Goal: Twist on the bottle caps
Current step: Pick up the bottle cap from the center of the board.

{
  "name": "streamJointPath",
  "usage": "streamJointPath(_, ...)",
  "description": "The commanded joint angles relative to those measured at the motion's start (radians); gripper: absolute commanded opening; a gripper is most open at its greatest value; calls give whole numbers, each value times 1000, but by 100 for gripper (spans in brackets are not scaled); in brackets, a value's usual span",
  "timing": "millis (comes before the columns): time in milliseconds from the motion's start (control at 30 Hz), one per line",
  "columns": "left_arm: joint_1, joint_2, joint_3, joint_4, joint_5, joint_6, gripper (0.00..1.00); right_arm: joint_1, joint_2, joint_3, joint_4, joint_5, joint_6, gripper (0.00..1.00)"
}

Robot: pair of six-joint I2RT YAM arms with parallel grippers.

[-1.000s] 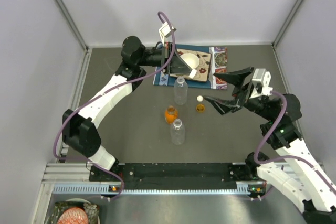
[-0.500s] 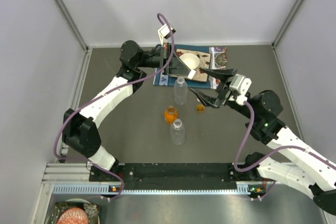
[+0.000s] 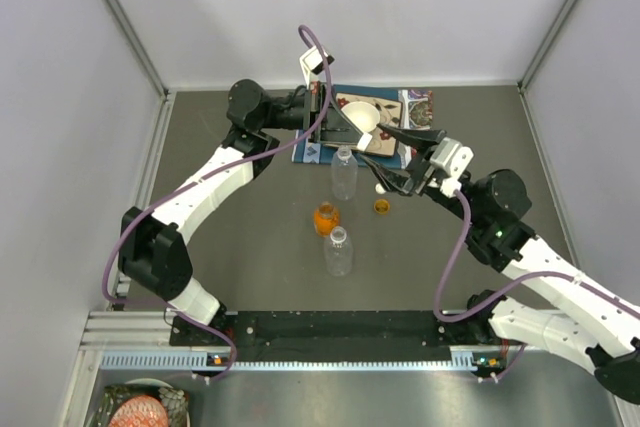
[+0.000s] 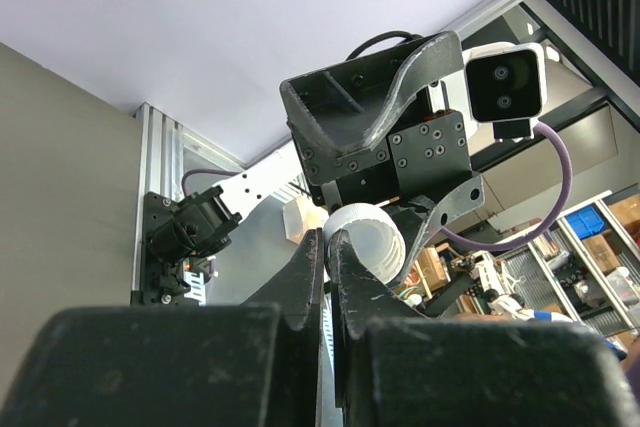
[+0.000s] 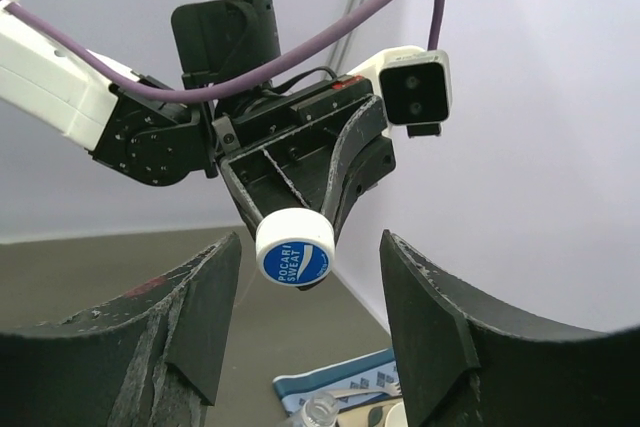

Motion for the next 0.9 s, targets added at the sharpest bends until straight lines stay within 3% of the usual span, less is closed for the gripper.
streamJointPath(0,2,-37,-11,70,1,-17,0,14,25,2,53,1,15,58)
streamJointPath(300,2,-47,-16,80,7,-18,0,14,47,8,64,-7,39,48)
streamJointPath(867,2,-44,-19,83,4,-12,0,14,28,16,50,-24,79,40)
